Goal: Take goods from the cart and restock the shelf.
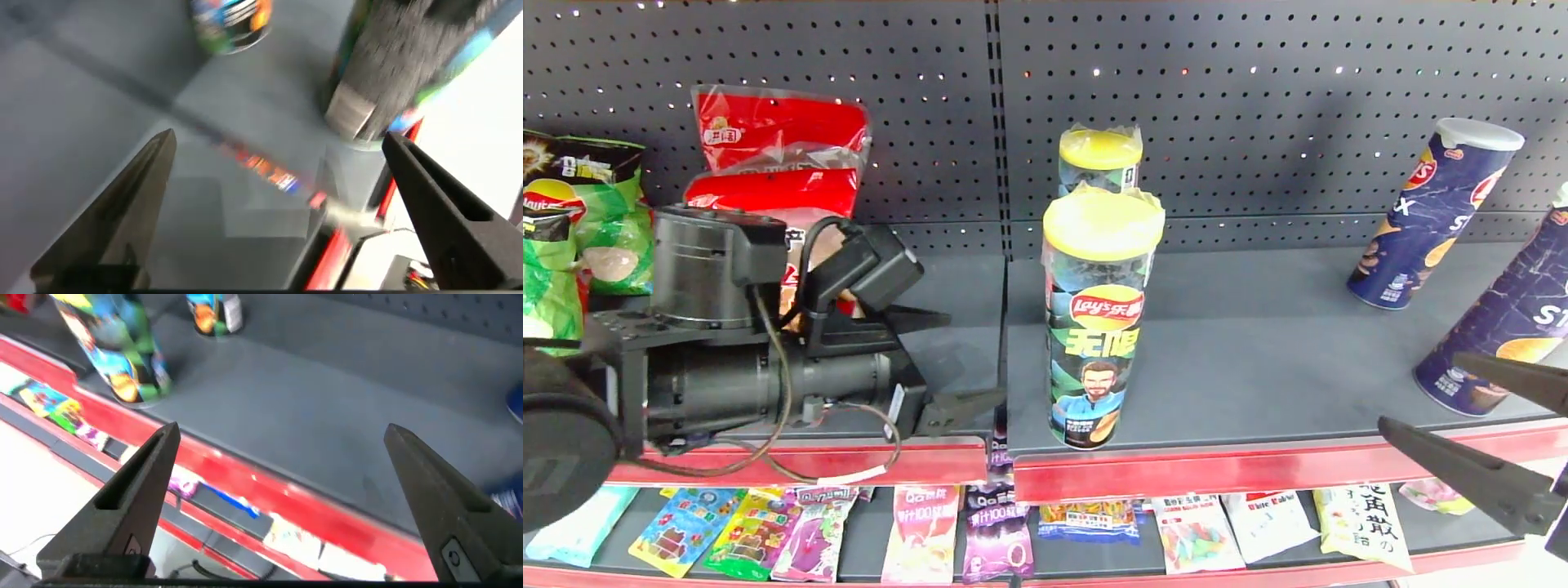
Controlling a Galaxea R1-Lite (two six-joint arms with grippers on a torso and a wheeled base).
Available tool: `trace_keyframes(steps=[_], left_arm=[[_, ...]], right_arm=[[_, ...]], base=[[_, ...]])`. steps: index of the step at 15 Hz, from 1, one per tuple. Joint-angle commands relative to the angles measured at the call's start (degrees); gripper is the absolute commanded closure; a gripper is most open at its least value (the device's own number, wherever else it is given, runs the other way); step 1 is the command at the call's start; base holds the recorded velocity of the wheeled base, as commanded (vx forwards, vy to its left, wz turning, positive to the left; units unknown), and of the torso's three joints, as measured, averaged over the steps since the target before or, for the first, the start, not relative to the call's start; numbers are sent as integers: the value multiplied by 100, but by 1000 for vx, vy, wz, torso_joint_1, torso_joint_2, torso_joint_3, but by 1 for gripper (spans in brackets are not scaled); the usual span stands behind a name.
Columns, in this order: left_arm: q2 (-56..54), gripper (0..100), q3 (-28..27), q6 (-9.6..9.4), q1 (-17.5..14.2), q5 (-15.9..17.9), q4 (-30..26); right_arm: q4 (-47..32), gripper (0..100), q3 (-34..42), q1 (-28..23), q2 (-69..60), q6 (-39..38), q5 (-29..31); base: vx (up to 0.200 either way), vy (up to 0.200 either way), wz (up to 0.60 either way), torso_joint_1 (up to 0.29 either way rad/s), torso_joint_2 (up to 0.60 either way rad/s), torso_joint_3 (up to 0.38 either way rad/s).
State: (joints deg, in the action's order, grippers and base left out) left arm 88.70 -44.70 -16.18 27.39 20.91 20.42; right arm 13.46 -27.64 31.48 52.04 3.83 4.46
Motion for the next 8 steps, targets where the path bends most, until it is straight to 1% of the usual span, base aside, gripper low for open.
trace_keyframes(steps=[1,2,3,4,5,6,7,8], left_arm=[[-1259,0,700,9,-630,-676,-12],[-1601,0,920,36,-823,-878,-12],[-2190,0,1245,97,-1122,-1106,-91],[-2515,0,1403,176,-1228,-1141,-275],[-3069,0,1614,475,-1394,-1150,-662],[-3640,0,1772,915,-1561,-1185,-1075],[-4264,0,1974,1231,-1746,-1229,-1629],[-5029,0,2185,1292,-1931,-1449,-2402]], right_arm=[[-10,0,522,-36,-704,215,450],[-19,0,654,-98,-950,338,749],[-177,0,707,-238,-1346,382,1048],[-388,0,672,-344,-1557,382,1136],[-906,0,558,-616,-1996,382,1250],[-1504,0,426,-1012,-2409,373,1268],[-2137,0,268,-1504,-2805,373,1259],[-2691,0,153,-2093,-3156,338,1250]], base=[[0,0,0,0,0,0],[0,0,0,0,0,0],[0,0,0,0,0,0],[0,0,0,0,0,0],[0,0,0,0,0,0],[0,0,0,0,0,0],[0,0,0,0,0,0],[0,0,0,0,0,0]])
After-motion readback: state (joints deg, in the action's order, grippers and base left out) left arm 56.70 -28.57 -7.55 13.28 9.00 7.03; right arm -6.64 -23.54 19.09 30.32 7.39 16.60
